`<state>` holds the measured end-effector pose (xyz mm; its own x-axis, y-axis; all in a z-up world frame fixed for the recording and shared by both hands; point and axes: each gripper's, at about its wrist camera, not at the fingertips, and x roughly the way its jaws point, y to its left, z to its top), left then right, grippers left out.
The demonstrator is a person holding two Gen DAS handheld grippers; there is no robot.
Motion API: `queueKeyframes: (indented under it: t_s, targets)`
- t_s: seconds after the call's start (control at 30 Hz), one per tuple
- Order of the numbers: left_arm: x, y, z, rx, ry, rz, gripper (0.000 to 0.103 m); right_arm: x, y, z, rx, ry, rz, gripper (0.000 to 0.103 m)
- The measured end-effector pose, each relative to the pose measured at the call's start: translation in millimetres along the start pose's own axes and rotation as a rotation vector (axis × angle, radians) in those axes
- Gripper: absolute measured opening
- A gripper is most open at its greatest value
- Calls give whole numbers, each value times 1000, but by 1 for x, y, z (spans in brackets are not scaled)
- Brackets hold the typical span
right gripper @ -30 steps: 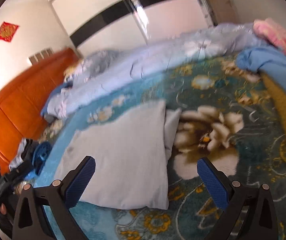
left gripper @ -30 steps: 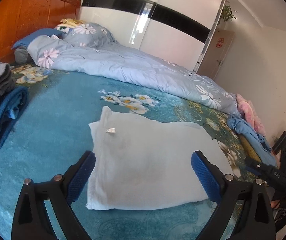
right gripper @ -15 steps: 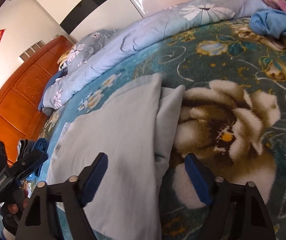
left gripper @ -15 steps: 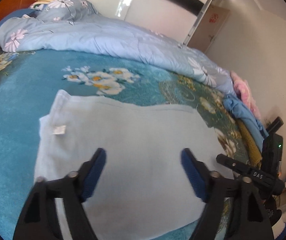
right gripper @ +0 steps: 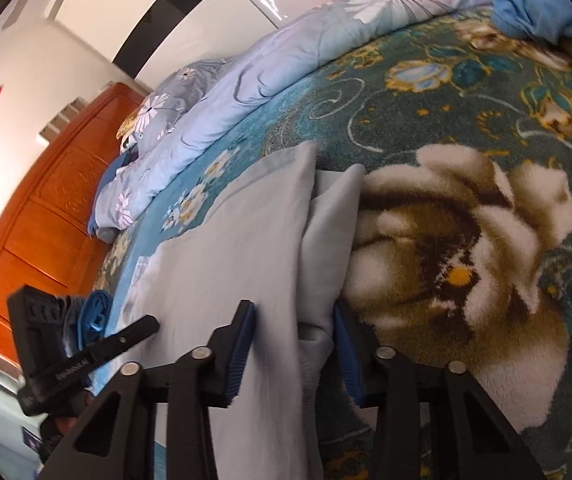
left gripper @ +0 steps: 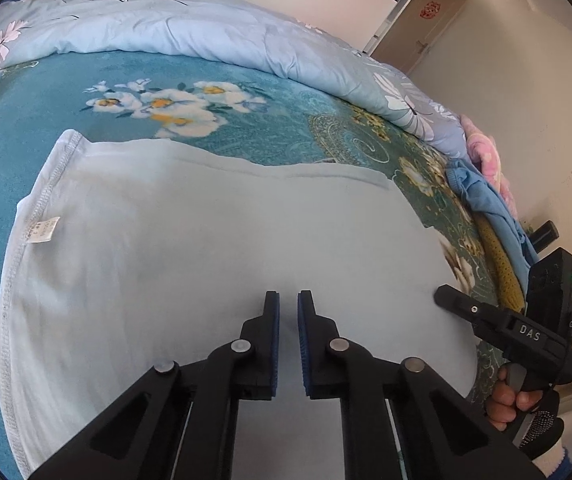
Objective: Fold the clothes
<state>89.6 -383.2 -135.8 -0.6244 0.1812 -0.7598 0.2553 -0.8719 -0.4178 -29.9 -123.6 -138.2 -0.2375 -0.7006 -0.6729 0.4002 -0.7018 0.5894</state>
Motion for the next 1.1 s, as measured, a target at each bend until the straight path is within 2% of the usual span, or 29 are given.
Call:
queueKeyframes:
  t_s: [0.23,0.4,0.47,0.53,0.63,0.77,0.93,1.1]
  targets:
    - [17,1,3,-18,42,24,8,1,1,1,8,24,3,27]
    - [17,2,3,-40,43,28,8,-3,11,6,-9,31,-4,20]
    - [13,-5,3,-12,35,41,8,-6,19,9,-30,25,-13,19]
    - [19,-12,2,25,61,73,8,-8,25,11,-42,23,-20,19]
    - [22,-12,3,23,71,78,8,-11,34,13,-56,21,-29,18]
    - [1,-6,-2,-18,35,30,8,-17,48,16,-74,20,-48,18]
    - [-42,5,-24,-60,-25,12,8,-23,80,22,-144,24,-88,18]
    - [-83,20,-44,-65,-73,38,8,-23,112,27,-209,44,-115,18]
